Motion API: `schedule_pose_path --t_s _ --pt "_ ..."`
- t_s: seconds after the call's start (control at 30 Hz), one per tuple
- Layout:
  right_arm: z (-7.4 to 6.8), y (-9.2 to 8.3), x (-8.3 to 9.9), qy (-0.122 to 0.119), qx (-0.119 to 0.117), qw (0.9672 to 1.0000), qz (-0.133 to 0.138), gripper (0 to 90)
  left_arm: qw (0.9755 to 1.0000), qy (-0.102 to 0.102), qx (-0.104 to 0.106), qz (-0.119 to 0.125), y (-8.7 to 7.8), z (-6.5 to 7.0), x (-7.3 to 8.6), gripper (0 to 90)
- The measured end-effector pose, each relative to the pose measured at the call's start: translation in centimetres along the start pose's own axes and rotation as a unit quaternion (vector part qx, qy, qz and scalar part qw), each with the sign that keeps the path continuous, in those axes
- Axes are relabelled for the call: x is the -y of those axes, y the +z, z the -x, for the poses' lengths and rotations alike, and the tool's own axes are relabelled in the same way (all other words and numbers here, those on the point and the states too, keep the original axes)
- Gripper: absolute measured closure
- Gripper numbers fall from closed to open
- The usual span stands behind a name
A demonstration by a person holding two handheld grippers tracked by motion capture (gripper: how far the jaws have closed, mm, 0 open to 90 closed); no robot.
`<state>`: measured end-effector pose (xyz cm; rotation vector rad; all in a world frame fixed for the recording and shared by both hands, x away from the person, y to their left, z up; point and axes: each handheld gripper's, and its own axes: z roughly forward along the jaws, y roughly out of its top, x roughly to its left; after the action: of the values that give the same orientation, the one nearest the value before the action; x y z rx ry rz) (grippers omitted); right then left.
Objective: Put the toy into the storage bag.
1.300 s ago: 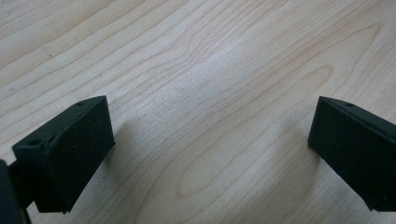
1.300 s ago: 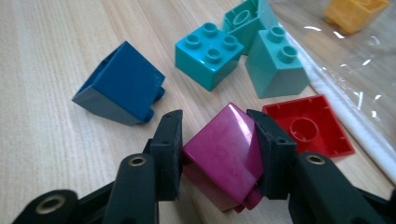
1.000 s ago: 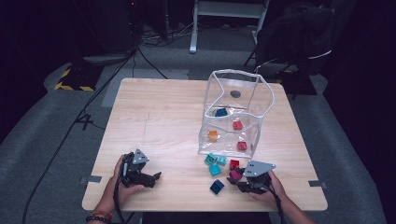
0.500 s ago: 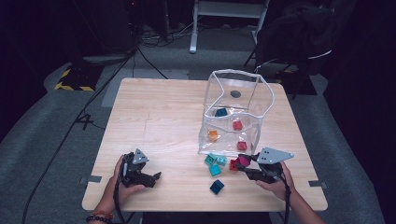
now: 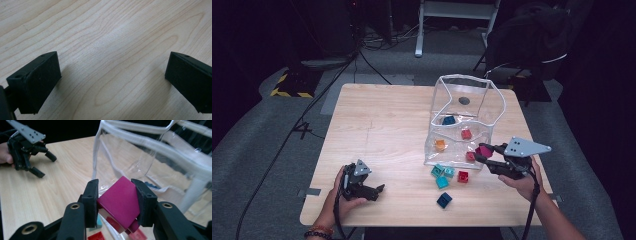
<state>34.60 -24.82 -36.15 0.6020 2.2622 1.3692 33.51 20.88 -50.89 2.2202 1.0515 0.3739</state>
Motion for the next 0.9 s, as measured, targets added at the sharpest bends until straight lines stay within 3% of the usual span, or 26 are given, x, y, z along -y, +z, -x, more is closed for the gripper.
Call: schedule_pose_path --t_s 0.4,0.6,0.9 --pt "1.5 -1.2 -3.6 -0.007 0.032 0.9993 0.020 60.0 1.0000 0.000 0.000 0.000 0.0 0.0 0.0 0.5" --pt "2.4 -1.2 -5.0 -0.005 0.048 0.9986 0.023 60.0 1.0000 0.000 0.000 0.000 0.0 0.0 0.0 0.5" --pt "3.1 -0.5 -6.4 -0.003 0.055 0.9980 0.031 60.0 1.0000 0.000 0.000 0.000 0.0 0.0 0.0 0.5"
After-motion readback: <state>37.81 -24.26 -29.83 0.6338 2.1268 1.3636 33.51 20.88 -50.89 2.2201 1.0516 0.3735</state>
